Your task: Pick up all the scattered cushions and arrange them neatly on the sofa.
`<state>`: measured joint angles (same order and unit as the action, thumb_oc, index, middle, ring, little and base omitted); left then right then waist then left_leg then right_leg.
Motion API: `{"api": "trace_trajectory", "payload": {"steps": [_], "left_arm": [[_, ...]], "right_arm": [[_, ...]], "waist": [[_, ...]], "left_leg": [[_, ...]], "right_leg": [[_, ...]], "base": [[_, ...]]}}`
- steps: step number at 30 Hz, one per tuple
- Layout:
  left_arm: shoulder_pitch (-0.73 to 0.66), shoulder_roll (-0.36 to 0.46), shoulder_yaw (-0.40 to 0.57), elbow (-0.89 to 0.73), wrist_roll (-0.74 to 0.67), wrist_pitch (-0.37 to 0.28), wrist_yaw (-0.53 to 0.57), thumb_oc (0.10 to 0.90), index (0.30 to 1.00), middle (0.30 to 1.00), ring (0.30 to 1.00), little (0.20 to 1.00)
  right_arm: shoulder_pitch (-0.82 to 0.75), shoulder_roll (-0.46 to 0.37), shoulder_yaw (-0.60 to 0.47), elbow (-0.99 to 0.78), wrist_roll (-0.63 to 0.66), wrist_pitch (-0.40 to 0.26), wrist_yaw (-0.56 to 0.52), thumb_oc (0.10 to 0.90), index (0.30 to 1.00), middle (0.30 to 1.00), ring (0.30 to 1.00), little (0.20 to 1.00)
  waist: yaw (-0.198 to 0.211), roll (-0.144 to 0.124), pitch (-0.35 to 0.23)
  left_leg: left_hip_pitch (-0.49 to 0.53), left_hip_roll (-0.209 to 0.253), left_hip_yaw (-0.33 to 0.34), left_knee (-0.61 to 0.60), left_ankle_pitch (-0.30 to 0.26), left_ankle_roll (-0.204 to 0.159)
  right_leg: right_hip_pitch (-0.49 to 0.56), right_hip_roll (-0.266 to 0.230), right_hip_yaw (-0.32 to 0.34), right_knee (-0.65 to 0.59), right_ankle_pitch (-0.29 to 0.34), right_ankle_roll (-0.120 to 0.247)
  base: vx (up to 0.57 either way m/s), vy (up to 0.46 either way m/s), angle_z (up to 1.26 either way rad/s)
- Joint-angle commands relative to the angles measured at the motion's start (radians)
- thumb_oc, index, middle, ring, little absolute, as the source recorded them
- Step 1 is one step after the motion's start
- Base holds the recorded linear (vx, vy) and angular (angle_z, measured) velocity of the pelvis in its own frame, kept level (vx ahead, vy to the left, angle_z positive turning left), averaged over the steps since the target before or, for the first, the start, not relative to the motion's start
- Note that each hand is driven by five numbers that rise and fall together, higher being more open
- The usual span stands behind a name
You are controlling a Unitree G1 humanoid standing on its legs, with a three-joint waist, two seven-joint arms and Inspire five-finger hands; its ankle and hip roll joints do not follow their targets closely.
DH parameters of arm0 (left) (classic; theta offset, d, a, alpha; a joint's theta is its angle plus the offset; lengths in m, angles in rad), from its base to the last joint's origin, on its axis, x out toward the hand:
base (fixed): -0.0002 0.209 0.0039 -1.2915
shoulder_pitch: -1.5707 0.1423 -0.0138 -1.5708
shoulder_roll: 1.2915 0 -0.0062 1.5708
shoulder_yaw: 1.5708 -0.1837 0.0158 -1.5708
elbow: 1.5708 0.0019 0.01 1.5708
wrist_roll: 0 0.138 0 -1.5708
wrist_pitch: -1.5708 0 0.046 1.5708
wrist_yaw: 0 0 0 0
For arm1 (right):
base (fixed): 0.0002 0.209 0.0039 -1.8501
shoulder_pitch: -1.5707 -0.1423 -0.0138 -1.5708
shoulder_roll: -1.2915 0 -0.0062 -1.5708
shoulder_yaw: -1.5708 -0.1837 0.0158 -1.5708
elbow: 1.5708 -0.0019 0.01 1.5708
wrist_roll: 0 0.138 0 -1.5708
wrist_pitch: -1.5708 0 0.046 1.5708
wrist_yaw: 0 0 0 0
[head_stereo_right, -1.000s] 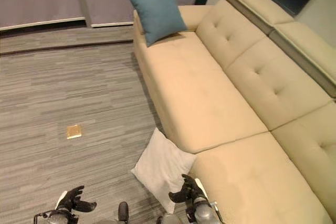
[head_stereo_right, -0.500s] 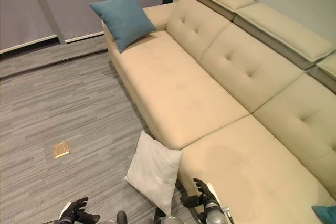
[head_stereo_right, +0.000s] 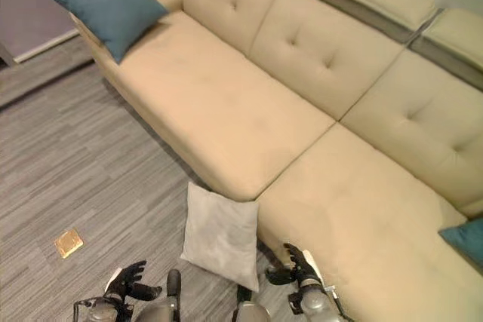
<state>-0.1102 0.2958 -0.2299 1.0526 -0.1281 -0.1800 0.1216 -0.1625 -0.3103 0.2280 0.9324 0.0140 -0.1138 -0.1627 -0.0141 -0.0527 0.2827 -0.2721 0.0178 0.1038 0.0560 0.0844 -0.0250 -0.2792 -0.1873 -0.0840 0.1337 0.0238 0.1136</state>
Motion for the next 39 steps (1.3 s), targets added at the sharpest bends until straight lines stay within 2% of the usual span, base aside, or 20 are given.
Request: {"api": "trace_trajectory", "payload": {"steps": [1, 3, 5, 7, 8, 9, 10, 11, 17, 18, 22, 24, 26, 27, 28, 33, 39], "left_arm": [[0.040, 0.022, 0.005, -0.018, -0.056, -0.049, 0.024, 0.800, 0.900, 0.900, 0.900, 0.900], [0.011, 0.038, 0.000, -0.053, -0.100, -0.064, 0.039, 0.800, 0.900, 0.900, 0.900, 0.900], [-0.004, 0.048, -0.006, -0.081, -0.129, -0.074, 0.042, 0.800, 0.900, 0.900, 0.900, 0.900], [-0.013, 0.052, -0.009, -0.089, -0.132, -0.076, 0.042, 0.800, 0.900, 0.900, 0.900, 0.900], [-0.029, 0.054, -0.018, -0.116, -0.142, -0.084, 0.050, 0.800, 0.900, 0.900, 0.900, 0.900], [-0.035, 0.056, -0.017, -0.131, -0.153, -0.090, 0.055, 0.800, 0.900, 0.900, 0.900, 0.900], [-0.054, 0.055, -0.013, -0.157, -0.181, -0.095, 0.062, 0.800, 0.900, 0.900, 0.900, 0.900], [-0.054, 0.055, -0.013, -0.157, -0.181, -0.095, 0.062, 0.800, 0.900, 0.900, 0.900, 0.900], [-0.079, 0.050, -0.006, -0.248, -0.212, -0.112, 0.092, 0.800, 0.900, 0.900, 0.900, 0.900], [-0.096, 0.043, -0.010, -0.273, -0.224, -0.118, 0.104, 0.800, 0.900, 0.900, 0.900, 0.900], [-0.123, 0.038, -0.024, -0.319, -0.215, -0.126, 0.121, 0.800, 0.900, 0.900, 0.900, 0.900], [-0.123, 0.037, -0.024, -0.319, -0.215, -0.126, 0.121, 0.800, 0.900, 0.900, 0.900, 0.900], [-0.154, 0.047, -0.034, -0.362, -0.221, -0.131, 0.135, 0.800, 0.900, 0.900, 0.900, 0.900], [-0.154, 0.047, -0.034, -0.362, -0.221, -0.131, 0.135, 0.800, 0.900, 0.900, 0.900, 0.900], [-0.162, 0.055, -0.031, -0.391, -0.229, -0.137, 0.141, 0.800, 0.900, 0.900, 0.900, 0.900], [-0.167, 0.077, -0.029, -0.471, -0.252, -0.150, 0.147, 0.800, 0.900, 0.900, 0.900, 0.900], [-0.154, 0.094, -0.026, -0.529, -0.277, -0.155, 0.152, 0.800, 0.900, 0.900, 0.900, 0.900]], "right_arm": [[-0.057, -0.027, 0.000, -0.039, 0.061, -0.033, -0.066, 0.800, 0.900, 0.900, 0.900, 0.900], [-0.130, -0.025, 0.005, -0.037, 0.090, -0.039, -0.094, 0.800, 0.900, 0.900, 0.900, 0.900], [-0.161, -0.030, 0.003, -0.041, 0.107, -0.040, -0.108, 0.800, 0.900, 0.900, 0.900, 0.900], [-0.171, -0.030, -0.001, -0.052, 0.116, -0.044, -0.113, 0.800, 0.900, 0.900, 0.900, 0.900], [-0.186, -0.038, -0.008, -0.077, 0.132, -0.054, -0.130, 0.800, 0.900, 0.900, 0.900, 0.900], [-0.196, -0.038, -0.010, -0.087, 0.139, -0.058, -0.143, 0.800, 0.900, 0.900, 0.900, 0.900], [-0.216, -0.040, -0.019, -0.113, 0.152, -0.066, -0.165, 0.800, 0.900, 0.900, 0.900, 0.900], [-0.216, -0.040, -0.019, -0.114, 0.152, -0.066, -0.165, 0.800, 0.900, 0.900, 0.900, 0.900], [-0.242, -0.052, -0.071, -0.211, 0.149, -0.086, -0.240, 0.800, 0.900, 0.900, 0.900, 0.900], [-0.260, -0.058, -0.087, -0.237, 0.143, -0.098, -0.271, 0.800, 0.900, 0.900, 0.900, 0.900], [-0.276, -0.056, -0.095, -0.256, 0.121, -0.105, -0.304, 0.800, 0.900, 0.900, 0.900, 0.900], [-0.275, -0.056, -0.095, -0.256, 0.121, -0.105, -0.304, 0.800, 0.900, 0.900, 0.900, 0.900], [-0.316, -0.063, -0.101, -0.228, 0.132, -0.111, -0.317, 0.800, 0.900, 0.900, 0.900, 0.900], [-0.316, -0.063, -0.101, -0.228, 0.132, -0.111, -0.317, 0.800, 0.900, 0.900, 0.900, 0.900], [-0.333, -0.067, -0.107, -0.218, 0.143, -0.112, -0.321, 0.800, 0.900, 0.900, 0.900, 0.900], [-0.382, -0.101, -0.119, -0.213, 0.146, -0.111, -0.340, 0.800, 0.900, 0.900, 0.900, 0.900], [-0.441, -0.137, -0.125, -0.209, 0.155, -0.110, -0.356, 0.800, 0.900, 0.900, 0.900, 0.900]], "waist": [[0.042, -0.001, -0.024], [0.060, -0.002, 0.011], [0.073, 0.000, 0.027], [0.071, 0.003, 0.030], [0.063, 0.008, 0.050], [0.067, 0.015, 0.060], [0.062, 0.022, 0.071], [0.062, 0.022, 0.069], [0.047, 0.048, 0.087], [0.042, 0.061, 0.089], [0.037, 0.084, 0.088], [0.038, 0.084, 0.084], [0.038, 0.099, 0.068], [0.038, 0.099, 0.067], [0.039, 0.104, 0.062], [0.044, 0.116, 0.049], [0.056, 0.116, 0.035]], "left_leg": [[-0.009, 0.038, -0.007, 0.079, -0.127, -0.020], [-0.076, 0.034, 0.015, 0.094, -0.125, -0.013], [-0.128, 0.033, 0.024, 0.113, -0.124, -0.010], [-0.151, 0.030, 0.023, 0.122, -0.123, -0.009], [-0.203, 0.028, 0.022, 0.158, -0.126, -0.005], [-0.217, 0.036, 0.014, 0.176, -0.157, -0.012], [-0.281, 0.037, 0.009, 0.208, -0.156, -0.012], [-0.285, 0.037, 0.009, 0.210, -0.157, -0.012], [-0.452, 0.038, -0.013, 0.302, -0.166, -0.007], [-0.527, 0.038, -0.018, 0.341, -0.171, -0.002], [-0.679, 0.033, -0.024, 0.450, -0.192, 0.014], [-0.685, 0.033, -0.024, 0.454, -0.194, 0.014], [-0.824, 0.021, -0.034, 0.549, -0.216, 0.029], [-0.825, 0.021, -0.034, 0.549, -0.216, 0.029], [-0.878, 0.012, -0.041, 0.583, -0.222, 0.031], [-0.998, -0.015, -0.050, 0.673, -0.242, 0.042], [-1.137, -0.036, -0.058, 0.798, -0.271, 0.051]], "right_leg": [[-0.011, 0.031, 0.012, 0.004, 0.010, 0.031], [-0.111, 0.005, -0.034, 0.041, 0.040, 0.036], [-0.150, -0.023, -0.096, 0.047, 0.056, 0.035], [-0.157, -0.030, -0.105, 0.038, 0.057, 0.034], [-0.191, -0.029, -0.087, 0.035, 0.060, 0.026], [-0.204, -0.027, -0.084, 0.043, 0.041, 0.033], [-0.267, -0.033, -0.081, 0.065, 0.042, 0.028], [-0.270, -0.033, -0.081, 0.067, 0.041, 0.028], [-0.431, -0.053, -0.071, 0.156, 0.023, 0.020], [-0.515, -0.061, -0.060, 0.208, 0.015, 0.018], [-0.678, -0.070, -0.018, 0.329, -0.009, 0.011], [-0.684, -0.070, -0.017, 0.332, -0.010, 0.011], [-0.822, -0.082, 0.010, 0.438, -0.043, 0.001], [-0.823, -0.082, 0.010, 0.439, -0.043, 0.001], [-0.877, -0.086, 0.017, 0.482, -0.057, -0.001], [-1.006, -0.089, 0.044, 0.592, -0.097, -0.015], [-1.138, -0.098, 0.061, 0.721, -0.146, -0.032]], "base": [[-0.16, 0.132, -0.26], [-0.16, 0.099, -0.54], [-0.12, 0.005, -0.41], [-0.07, -0.020, -0.15], [-0.02, 0.002, 0.11], [-0.09, -0.023, 0.11], [-0.03, -0.028, 0.05], [-0.10, -0.035, 0.01], [-0.07, -0.003, 0.07], [-0.10, 0.035, 0.06], [-0.06, 0.050, 0.08], [0.00, 0.019, 0.04], [-0.03, 0.032, 0.03], [-0.01, 0.033, 0.13], [0.01, 0.020, 0.15], [0.01, 0.012, 0.11], [0.06, -0.003, 0.11]]}}
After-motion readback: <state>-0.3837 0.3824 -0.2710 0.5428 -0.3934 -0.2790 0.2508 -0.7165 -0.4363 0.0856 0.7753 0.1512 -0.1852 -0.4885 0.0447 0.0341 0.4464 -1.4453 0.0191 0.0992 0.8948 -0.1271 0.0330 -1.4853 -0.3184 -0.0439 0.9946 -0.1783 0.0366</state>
